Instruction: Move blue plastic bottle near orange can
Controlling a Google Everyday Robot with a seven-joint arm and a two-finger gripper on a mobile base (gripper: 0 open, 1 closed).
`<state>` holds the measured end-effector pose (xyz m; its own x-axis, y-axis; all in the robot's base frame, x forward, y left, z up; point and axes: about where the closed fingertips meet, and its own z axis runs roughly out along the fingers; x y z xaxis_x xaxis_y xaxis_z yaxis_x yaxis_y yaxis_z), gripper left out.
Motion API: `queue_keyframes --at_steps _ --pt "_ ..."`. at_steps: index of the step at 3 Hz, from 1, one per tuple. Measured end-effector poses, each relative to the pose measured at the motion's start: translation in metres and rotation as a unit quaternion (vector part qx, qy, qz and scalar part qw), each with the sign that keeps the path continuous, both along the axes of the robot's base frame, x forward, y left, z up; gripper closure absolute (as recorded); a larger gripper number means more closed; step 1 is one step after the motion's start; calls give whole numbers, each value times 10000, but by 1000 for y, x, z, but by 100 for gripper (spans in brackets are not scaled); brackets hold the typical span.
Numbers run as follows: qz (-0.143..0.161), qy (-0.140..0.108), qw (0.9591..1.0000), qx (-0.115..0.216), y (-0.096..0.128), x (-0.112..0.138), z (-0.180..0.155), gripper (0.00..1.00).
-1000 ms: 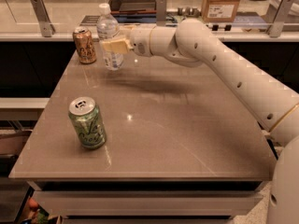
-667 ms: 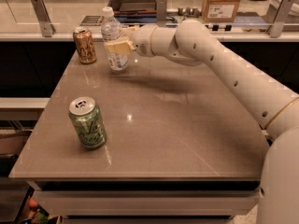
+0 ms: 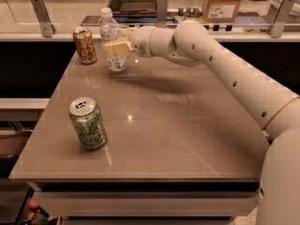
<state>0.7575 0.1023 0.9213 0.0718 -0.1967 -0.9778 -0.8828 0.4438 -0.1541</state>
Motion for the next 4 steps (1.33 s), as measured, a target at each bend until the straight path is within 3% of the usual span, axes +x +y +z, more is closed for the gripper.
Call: queue_keyframes --at_steps 2,3,4 --pt "43 8 10000 3 6 -1 -1 13" --pt "66 13 10000 5 9 -2 -1 0" --pt "66 13 10000 5 9 -2 -1 0"
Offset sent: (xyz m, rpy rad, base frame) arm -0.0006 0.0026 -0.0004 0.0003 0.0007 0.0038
